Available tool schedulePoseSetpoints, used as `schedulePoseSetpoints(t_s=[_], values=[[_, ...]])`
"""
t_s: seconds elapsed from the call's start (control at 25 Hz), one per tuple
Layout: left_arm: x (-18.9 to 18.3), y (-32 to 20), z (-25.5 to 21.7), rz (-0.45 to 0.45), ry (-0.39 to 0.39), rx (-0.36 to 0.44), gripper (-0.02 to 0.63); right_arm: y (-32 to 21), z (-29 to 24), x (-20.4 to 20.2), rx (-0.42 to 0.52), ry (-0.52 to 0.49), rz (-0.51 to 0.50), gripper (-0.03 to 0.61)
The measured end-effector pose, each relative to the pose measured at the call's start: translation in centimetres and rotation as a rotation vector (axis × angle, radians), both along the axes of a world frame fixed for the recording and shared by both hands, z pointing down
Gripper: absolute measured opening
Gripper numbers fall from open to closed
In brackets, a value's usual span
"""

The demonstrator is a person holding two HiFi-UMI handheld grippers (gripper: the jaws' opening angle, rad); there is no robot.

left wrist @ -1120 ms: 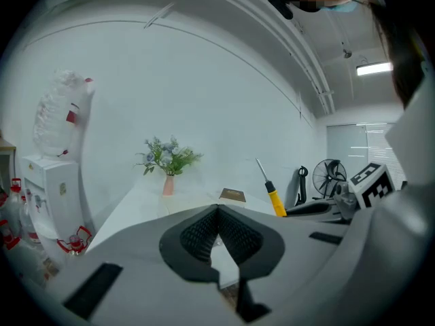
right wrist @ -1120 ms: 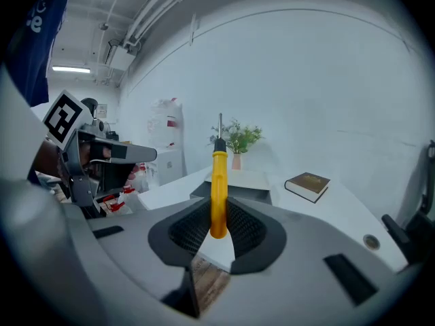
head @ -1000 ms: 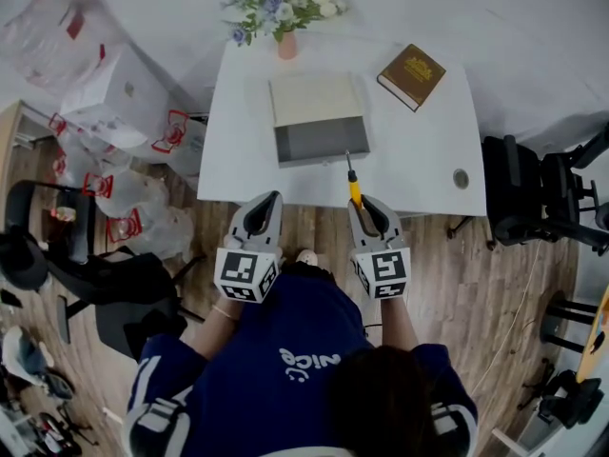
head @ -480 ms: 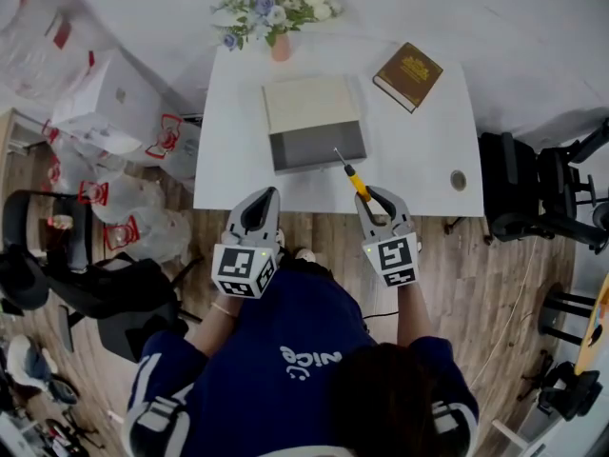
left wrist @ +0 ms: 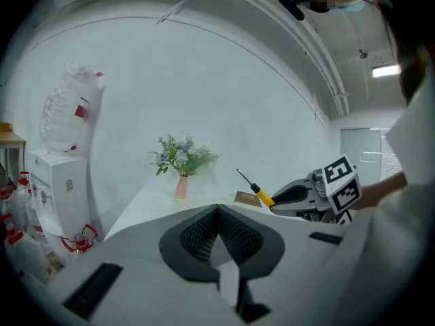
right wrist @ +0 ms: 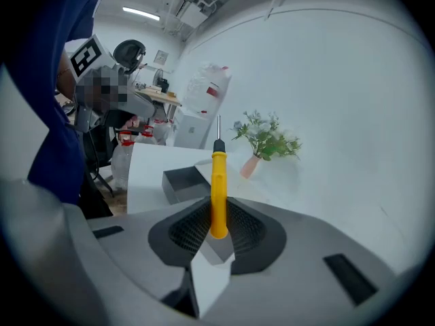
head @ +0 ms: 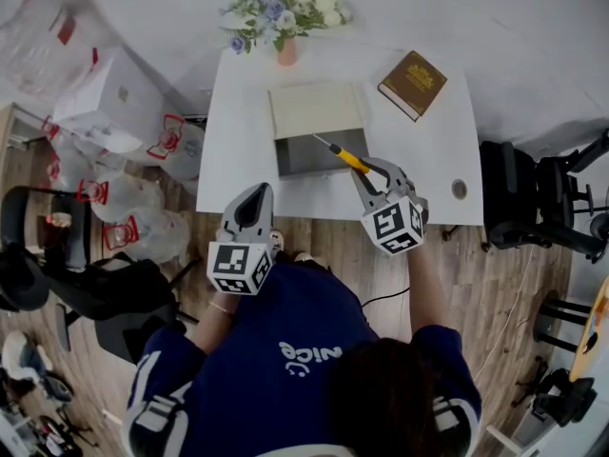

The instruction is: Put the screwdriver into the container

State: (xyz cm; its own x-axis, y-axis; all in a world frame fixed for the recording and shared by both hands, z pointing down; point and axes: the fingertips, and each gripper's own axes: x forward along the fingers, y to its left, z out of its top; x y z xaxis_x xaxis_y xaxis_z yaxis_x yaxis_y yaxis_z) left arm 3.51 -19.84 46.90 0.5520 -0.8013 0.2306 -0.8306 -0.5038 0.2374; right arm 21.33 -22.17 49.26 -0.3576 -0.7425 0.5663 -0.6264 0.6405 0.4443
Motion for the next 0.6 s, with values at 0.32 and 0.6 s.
schedulePoseSetpoints(t_s=[0.32, 0.6], values=[[-0.1, 0.5, 0.5, -0.001, -0.018, -0.014, 0.012, -2.8, 4.8, 0.0, -0.140, 0.103, -0.109, 0.084], [-1.7, 0.4, 1.1, -0.053, -0.016, -0.043, 0.012, -3.8, 9.2, -0.3, -0.238, 0.263, -0.247, 0.084]])
